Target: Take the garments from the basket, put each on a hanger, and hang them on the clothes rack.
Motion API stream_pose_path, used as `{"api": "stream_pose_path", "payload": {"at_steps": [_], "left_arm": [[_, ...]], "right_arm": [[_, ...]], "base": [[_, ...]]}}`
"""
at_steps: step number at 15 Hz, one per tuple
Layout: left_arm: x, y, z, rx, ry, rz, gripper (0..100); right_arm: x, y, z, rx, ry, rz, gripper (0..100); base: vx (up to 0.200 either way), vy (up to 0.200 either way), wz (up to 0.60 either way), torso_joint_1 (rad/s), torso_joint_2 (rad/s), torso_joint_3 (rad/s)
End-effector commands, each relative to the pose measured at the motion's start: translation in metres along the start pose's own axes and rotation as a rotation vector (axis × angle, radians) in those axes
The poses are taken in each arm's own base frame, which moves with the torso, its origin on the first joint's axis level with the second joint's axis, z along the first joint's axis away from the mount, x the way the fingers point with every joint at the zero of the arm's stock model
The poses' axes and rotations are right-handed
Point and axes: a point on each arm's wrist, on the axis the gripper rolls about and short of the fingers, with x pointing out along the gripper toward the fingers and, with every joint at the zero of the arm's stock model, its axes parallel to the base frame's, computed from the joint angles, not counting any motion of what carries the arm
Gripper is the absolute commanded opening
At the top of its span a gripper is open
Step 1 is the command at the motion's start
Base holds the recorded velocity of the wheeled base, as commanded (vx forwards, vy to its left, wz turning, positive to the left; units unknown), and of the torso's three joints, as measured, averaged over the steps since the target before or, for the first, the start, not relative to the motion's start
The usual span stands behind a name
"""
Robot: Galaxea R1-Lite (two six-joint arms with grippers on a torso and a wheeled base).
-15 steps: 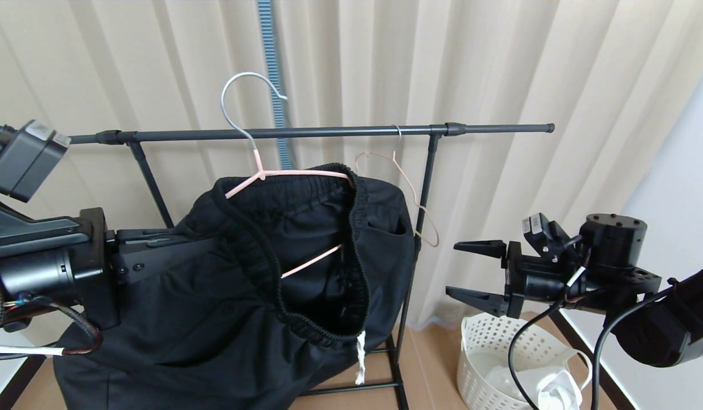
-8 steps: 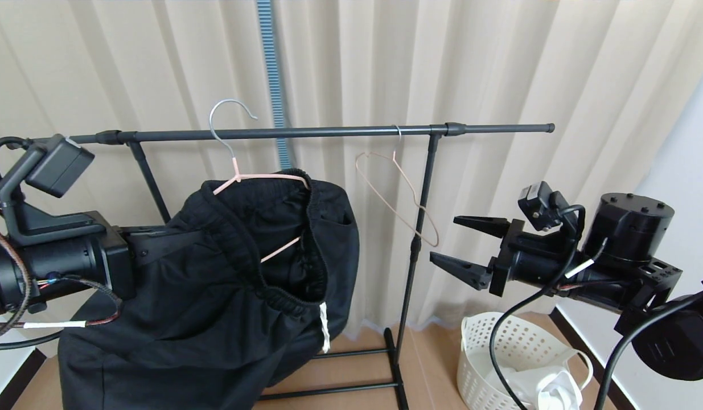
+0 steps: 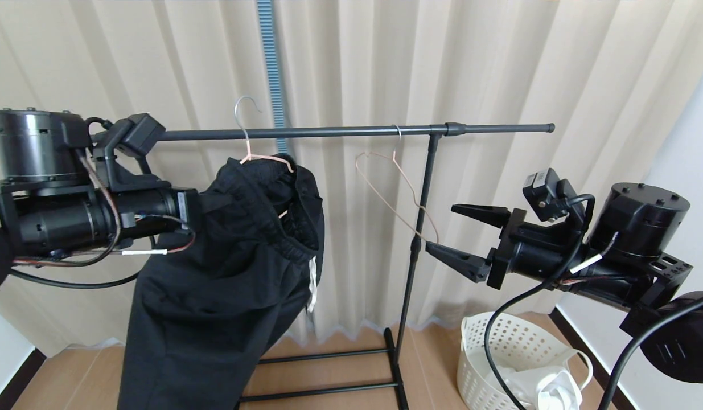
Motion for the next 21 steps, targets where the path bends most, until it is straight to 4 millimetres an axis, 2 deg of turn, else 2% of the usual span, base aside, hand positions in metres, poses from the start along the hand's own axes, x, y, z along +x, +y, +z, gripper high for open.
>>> {"api": "stream_pose_path", "payload": {"at_steps": [1, 5, 8, 15, 21], "left_arm": [[0.055, 0.015, -0.006, -0.038, 0.009, -0.002, 0], [0.111, 0.038, -0.021, -0.028, -0.042, 0.092, 0], [0.136, 0.047, -0.026, -0.048, -0.056, 0.091, 0], [0.171, 0.062, -0.024, -0.092, -0.109, 0.115, 0], [0.185, 0.07, -0.022, -0.125, -0.136, 0.117, 0]], "right_arm": [[-0.001, 0.0, 0.001, -0.004, -0.005, -0.001, 100], [-0.001, -0.001, 0.001, -0.003, -0.004, -0.005, 100], [0.0, -0.001, 0.0, -0.002, -0.002, -0.005, 100], [0.001, -0.002, -0.002, 0.001, 0.004, -0.005, 100], [0.002, -0.002, -0.005, 0.004, 0.012, -0.004, 100]], "base": [[0.0, 0.0, 0.0, 0.0, 0.0, 0.0], [0.0, 0.0, 0.0, 0.0, 0.0, 0.0], [0.0, 0.0, 0.0, 0.0, 0.0, 0.0], [0.0, 0.0, 0.0, 0.0, 0.0, 0.0], [0.0, 0.0, 0.0, 0.0, 0.0, 0.0]]}}
